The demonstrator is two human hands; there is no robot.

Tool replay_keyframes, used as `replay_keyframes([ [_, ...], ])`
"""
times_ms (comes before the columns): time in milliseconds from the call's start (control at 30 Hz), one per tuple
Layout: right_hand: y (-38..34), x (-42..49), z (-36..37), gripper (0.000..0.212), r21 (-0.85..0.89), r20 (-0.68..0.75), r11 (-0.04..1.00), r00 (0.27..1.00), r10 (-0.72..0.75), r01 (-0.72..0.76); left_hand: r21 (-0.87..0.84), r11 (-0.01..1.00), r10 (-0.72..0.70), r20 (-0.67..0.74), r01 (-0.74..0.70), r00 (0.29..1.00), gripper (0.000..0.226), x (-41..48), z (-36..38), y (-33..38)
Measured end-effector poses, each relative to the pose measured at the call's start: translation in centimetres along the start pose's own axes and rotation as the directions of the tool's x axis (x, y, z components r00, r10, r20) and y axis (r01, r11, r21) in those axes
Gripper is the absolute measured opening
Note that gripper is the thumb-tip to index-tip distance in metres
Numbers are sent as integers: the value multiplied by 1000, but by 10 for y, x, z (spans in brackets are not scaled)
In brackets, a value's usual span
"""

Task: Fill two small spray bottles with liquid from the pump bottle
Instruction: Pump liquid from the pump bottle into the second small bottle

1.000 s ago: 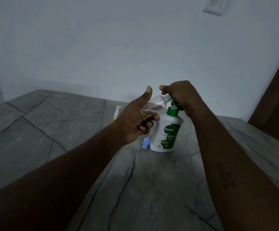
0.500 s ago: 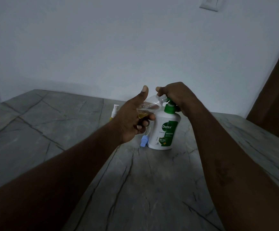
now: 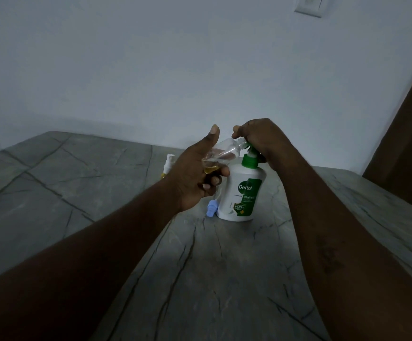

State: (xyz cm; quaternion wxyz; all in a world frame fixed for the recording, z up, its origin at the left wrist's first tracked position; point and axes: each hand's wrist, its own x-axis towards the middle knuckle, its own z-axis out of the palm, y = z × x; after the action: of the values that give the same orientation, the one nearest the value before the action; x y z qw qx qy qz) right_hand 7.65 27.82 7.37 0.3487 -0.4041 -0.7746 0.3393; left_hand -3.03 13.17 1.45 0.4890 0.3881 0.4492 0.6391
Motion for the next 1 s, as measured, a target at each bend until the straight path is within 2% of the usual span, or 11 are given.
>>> replay_keyframes([
  [200, 2, -4, 3, 15, -8, 26, 999, 999, 39, -39, 15, 1000, -14, -21, 15, 1000, 67, 0, -1, -3],
  [500, -9, -8, -5, 23, -112, -54, 991, 995, -78, 72, 7, 1000, 9, 4, -10, 1000, 68, 0, 0, 0],
  [767, -2, -4, -1, 12, -36, -3, 999, 1000, -12, 12, 6, 1000, 7, 1, -7, 1000, 64, 0, 0, -1],
  [867, 1, -2, 2, 16, -5, 29, 999, 999, 33, -33, 17, 1000, -7, -10, 7, 1000, 64, 1, -1, -1],
  [1000, 4, 0, 1, 20, -35, 9, 999, 1000, 14, -14, 27, 1000, -6, -11, 6, 1000, 63, 0, -1, -2],
])
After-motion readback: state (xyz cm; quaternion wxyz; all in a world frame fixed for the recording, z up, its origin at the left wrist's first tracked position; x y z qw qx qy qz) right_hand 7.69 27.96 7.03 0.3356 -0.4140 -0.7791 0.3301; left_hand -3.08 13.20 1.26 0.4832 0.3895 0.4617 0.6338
